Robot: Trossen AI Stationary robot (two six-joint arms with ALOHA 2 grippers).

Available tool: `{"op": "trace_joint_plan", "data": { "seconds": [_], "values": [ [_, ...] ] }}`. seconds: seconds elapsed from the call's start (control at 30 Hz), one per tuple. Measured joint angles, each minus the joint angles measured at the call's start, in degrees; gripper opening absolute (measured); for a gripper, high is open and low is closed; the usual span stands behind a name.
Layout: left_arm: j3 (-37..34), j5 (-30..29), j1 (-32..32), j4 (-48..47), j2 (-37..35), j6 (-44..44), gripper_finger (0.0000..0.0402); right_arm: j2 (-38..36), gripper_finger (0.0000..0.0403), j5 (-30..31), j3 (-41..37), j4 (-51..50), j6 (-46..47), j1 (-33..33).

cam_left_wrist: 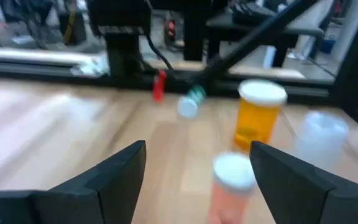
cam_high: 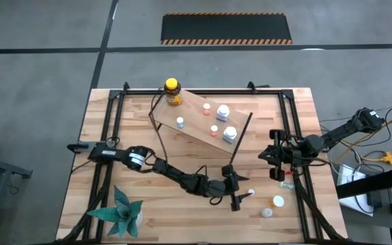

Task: Pick and place medicine bottles onto shelf by color
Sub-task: Put the red pill bottle on the shelf

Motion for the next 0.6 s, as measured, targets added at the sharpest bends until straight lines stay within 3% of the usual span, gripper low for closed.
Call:
{"op": "trace_joint_plan", "data": {
  "seconds": [0.3,0.6],
  "values": [
    [0.1,1.8,-0.3,-0.2,0.0,-1.0,0.0272,0.0,0.0008,0.0,0.0,0.0,-0.2,0.0],
    [4.9,1.2,-0.3,-0.6,5.9,-2.6,0.0272,0.1,0.0009,0.0,0.0,-0.6,-0.7,0.0]
  ]
}}
